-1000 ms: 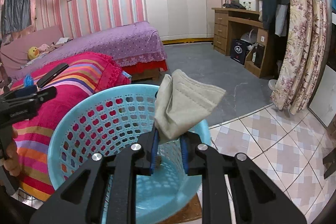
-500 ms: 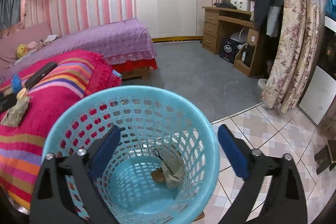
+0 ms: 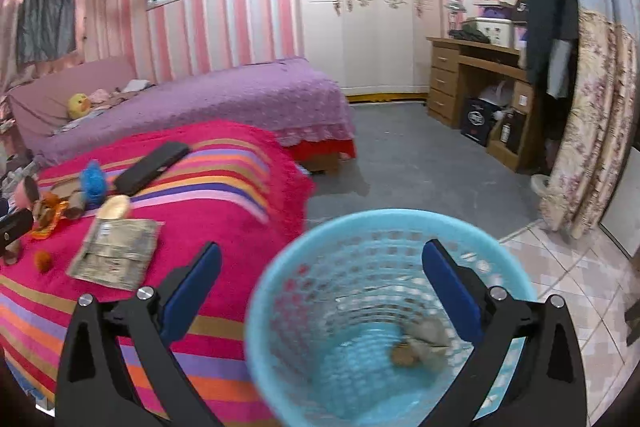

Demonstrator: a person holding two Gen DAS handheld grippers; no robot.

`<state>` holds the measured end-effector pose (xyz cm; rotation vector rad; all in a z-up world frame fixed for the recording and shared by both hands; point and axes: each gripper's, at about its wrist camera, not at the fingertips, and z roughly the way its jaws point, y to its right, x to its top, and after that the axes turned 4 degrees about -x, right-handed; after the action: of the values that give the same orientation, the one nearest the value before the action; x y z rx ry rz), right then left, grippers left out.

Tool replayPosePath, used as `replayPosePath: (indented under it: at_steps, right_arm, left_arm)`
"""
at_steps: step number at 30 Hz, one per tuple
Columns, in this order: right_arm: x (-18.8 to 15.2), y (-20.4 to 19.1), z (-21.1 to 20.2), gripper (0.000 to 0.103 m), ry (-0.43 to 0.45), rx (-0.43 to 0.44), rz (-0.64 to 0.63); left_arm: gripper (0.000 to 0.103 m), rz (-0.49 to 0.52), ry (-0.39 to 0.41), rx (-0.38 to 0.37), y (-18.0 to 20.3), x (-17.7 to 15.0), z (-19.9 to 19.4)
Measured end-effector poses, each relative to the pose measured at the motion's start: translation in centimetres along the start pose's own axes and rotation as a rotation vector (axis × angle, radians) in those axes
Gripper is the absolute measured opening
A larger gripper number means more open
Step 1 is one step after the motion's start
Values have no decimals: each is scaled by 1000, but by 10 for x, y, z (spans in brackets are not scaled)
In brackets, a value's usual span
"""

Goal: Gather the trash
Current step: 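Move both open tools back over the bedspread, then grasp the brown cardboard tube with the left tool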

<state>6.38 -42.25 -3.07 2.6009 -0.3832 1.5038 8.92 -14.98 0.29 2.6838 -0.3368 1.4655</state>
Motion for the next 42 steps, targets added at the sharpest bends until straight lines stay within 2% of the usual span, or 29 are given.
replayPosePath:
  at_steps: [6,11,20,27,32,38,41,42]
  right_arm:
    - [-2,-51,-1,98,6,49,-23]
    - [-5,-83,5,98,-1,57,-70]
    - [-8,-115,20,98,-20,49,-112]
    - [-6,-125,31,98,-46,55,-85]
    - [-8,-136,36,98,-58,42,-127]
    - [-7,-139,35,98,-60,40,-142]
    - [-6,-137,35,98,-61,43,-127]
    - [-6,-136,35,98,-61,45,-122]
  left_arm:
    - [98,-5,-16,93,-58,-18,-2]
    - [98,-40,-32,112,-95,-22,1]
    - [98,-93,-76,194,-155,-33,24]
    - [98,-146,-126,270,-195,-41,44]
    - [97,-197,-228,248,-212,-50,69]
    - [96,-223,-282,220,-215,-57,83]
    - [87,-231,-286,225,-217,-58,84]
    - [80,-234,-284,232,-217,-58,83]
